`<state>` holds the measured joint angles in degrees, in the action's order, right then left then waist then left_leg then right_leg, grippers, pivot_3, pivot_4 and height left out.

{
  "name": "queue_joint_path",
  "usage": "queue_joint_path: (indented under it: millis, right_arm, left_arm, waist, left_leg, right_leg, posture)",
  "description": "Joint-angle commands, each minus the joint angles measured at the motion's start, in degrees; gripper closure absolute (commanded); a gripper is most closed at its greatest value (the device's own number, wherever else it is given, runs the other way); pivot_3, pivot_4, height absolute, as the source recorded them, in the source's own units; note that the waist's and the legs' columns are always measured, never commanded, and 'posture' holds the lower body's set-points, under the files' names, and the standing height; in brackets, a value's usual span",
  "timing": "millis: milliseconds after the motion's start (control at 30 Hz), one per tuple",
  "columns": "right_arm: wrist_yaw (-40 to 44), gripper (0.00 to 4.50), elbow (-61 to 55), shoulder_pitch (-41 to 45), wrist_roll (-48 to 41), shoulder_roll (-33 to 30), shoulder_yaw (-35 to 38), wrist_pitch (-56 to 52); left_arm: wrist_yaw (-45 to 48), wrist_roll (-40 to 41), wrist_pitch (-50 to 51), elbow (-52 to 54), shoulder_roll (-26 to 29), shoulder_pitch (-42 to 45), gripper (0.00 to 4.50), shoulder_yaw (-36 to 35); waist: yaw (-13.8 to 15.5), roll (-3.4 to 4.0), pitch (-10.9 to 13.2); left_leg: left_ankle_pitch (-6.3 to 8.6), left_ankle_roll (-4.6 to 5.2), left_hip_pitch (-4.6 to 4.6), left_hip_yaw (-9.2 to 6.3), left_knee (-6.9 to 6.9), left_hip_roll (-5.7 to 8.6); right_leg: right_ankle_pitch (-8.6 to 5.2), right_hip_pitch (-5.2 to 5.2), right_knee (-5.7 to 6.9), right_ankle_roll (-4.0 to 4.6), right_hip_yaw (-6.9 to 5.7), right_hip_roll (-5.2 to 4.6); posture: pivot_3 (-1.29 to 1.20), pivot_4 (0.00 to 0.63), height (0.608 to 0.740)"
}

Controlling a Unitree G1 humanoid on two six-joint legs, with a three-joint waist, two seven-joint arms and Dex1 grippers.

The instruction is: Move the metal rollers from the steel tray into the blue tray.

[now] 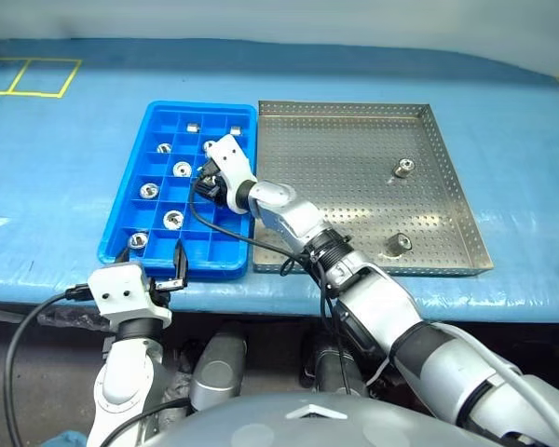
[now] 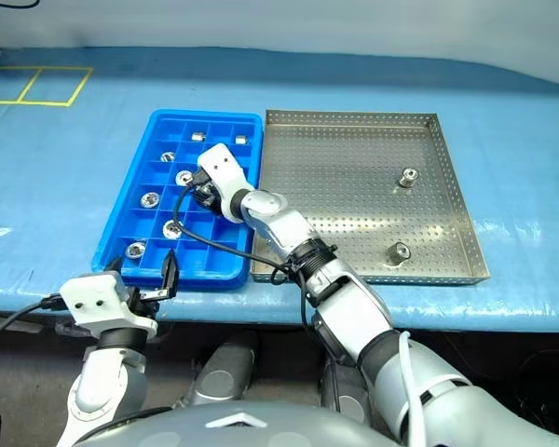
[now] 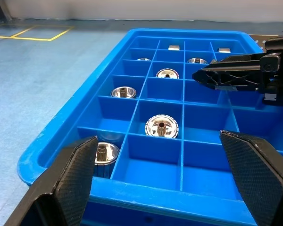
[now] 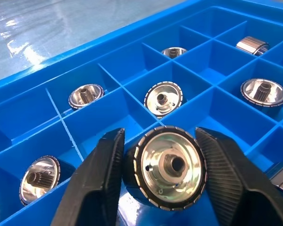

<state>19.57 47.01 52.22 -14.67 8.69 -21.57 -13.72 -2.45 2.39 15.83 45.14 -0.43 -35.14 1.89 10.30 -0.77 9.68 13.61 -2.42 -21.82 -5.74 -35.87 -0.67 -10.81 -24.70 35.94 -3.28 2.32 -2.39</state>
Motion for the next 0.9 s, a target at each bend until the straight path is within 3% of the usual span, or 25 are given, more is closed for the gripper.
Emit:
queue_joint_path:
  millis: [33,133,367,467,667,900]
  right_arm:
    - [-0.09,0.97,2.63,4.36,-0.75,17.61,1.29,-1.50]
    - [-0.37,0.03,0.80,3.73,-1.50,17.07,1.91,-2.23]
    - [-10.19,0.03,-10.63,-0.23,-4.03,13.10,5.55,-4.76]
    - [-16.87,0.03,-19.53,-4.37,-3.28,8.75,6.69,-8.16]
    - [-30.64,0.03,-31.44,-10.95,1.72,2.61,10.38,-12.73]
    - [-46.12,0.03,-24.22,-8.65,9.16,0.06,18.95,-10.56]
  left_arm:
    - [0.19,-0.12,-1.40,0.50,0.01,0.00,0.00,0.21]
    - [1.04,0.44,-1.20,-0.44,0.48,0.97,0.00,0.12]
    - [3.45,1.55,0.32,-3.43,1.97,6.08,0.00,0.20]
    - [4.90,2.12,1.30,-4.94,2.90,8.98,0.00,0.62]
    - [6.86,2.89,2.77,-6.95,4.29,13.20,0.00,1.09]
    - [8.80,2.96,3.43,-8.03,6.20,15.72,0.00,1.89]
  waist:
    - [0.34,-0.01,-0.01]
    - [0.36,0.00,-0.01]
    - [-0.63,0.04,0.05]
    - [-1.98,0.03,0.04]
    - [-5.24,0.00,-0.02]
    - [-8.89,0.02,-0.01]
  left_leg:
    - [0.00,0.00,0.00,0.00,-0.01,0.00]
    - [0.01,-0.01,-0.01,0.00,-0.04,0.01]
    - [0.00,-0.02,-0.28,0.00,-0.06,0.01]
    - [-0.06,-0.11,-0.86,-0.05,-0.10,0.01]
    - [-0.06,-0.11,-0.87,-0.06,-0.09,0.06]
    - [-0.12,-0.11,-0.70,-0.02,-0.15,0.05]
  right_leg:
    - [0.00,0.00,0.00,0.00,0.00,0.00]
    - [0.00,0.01,-0.01,0.00,0.00,-0.01]
    - [0.01,-0.22,-0.01,0.00,-0.02,0.00]
    - [0.05,-0.74,0.06,-0.02,-0.04,0.01]
    - [0.09,-0.66,0.00,0.00,-0.01,-0.04]
    - [0.19,-0.59,0.09,0.00,0.02,-0.03]
  posture:
    - [0.49,0.150,0.740]
    - [0.45,0.150,0.740]
    - [0.32,0.150,0.740]
    - [0.27,0.150,0.740]
    - [0.20,0.150,0.740]
    - [0.16,0.150,0.740]
